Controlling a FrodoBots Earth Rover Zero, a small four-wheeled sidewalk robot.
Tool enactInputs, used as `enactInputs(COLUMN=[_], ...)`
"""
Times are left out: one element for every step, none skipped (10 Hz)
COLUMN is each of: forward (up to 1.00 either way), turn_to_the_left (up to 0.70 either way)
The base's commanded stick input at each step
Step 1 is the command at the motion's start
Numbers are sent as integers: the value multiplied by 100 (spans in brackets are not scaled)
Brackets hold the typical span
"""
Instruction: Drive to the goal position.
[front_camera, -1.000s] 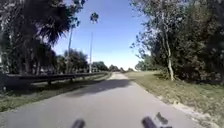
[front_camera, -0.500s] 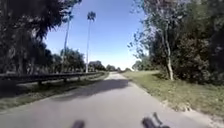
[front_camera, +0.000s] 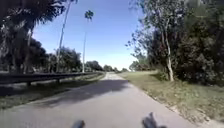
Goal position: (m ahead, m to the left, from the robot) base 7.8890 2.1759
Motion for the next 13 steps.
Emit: enactInputs(forward=[85, 85, 85, 85, 85, 85, 85, 85, 85, 85, 85, 85, 85], turn_to_the_left=[0, 0, 0, 0, 0, 0, 0, 0, 0, 0, 0, 0, 0])
